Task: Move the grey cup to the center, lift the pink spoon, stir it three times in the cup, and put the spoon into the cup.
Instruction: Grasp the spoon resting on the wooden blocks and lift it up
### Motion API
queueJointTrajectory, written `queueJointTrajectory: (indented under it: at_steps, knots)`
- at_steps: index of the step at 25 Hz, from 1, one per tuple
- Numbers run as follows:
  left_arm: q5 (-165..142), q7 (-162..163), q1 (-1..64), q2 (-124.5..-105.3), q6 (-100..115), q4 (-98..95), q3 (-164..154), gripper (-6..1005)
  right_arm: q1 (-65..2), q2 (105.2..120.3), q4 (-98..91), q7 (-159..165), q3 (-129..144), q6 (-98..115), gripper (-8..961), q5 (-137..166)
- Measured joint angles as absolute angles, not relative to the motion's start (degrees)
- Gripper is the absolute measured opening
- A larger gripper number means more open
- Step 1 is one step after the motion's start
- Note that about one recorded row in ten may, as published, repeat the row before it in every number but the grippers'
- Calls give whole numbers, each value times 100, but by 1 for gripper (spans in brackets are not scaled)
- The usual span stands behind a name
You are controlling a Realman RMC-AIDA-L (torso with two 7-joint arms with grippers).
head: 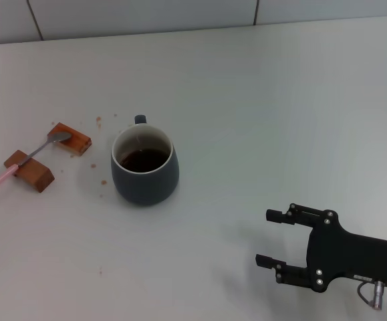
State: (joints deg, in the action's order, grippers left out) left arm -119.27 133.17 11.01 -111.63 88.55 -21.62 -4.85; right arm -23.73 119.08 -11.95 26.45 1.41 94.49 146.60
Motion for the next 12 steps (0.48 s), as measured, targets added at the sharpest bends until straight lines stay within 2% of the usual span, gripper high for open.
queueJointTrajectory:
  at_steps: [12]
  knots:
    - [-11926,13329,1161,-11172,8610,-2023,-647,795,-2382,11909,-1195,2645,140,9448,726,14646]
